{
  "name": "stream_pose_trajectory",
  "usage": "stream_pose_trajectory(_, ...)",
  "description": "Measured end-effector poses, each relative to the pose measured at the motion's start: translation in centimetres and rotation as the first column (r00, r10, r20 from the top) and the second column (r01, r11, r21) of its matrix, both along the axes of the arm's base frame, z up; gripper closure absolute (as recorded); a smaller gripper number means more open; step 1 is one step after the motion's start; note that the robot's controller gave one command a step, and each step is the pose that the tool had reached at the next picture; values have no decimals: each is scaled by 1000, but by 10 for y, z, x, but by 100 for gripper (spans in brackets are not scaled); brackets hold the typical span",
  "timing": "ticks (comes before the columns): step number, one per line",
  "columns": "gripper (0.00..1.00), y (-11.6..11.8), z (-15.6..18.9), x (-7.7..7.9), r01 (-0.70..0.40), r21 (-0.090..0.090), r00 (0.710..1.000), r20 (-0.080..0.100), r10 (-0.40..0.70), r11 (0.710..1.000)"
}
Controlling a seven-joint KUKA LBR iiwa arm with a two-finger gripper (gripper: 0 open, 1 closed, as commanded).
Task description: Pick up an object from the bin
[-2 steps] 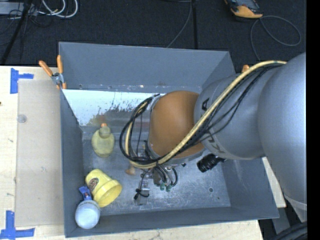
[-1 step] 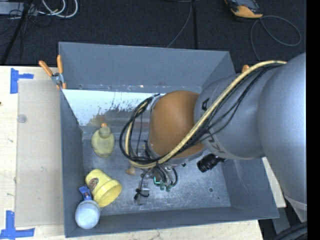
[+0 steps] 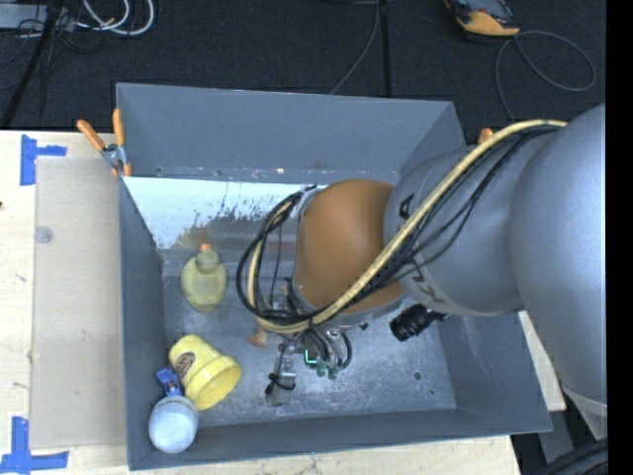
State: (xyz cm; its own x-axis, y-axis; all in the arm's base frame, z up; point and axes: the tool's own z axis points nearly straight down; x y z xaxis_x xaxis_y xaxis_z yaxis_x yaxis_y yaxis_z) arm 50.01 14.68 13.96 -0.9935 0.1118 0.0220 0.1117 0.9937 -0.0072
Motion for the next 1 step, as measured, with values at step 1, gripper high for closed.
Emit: stream_pose_trajectory(1,0,45,-31,0,-19,-1,1000,3,19,1000)
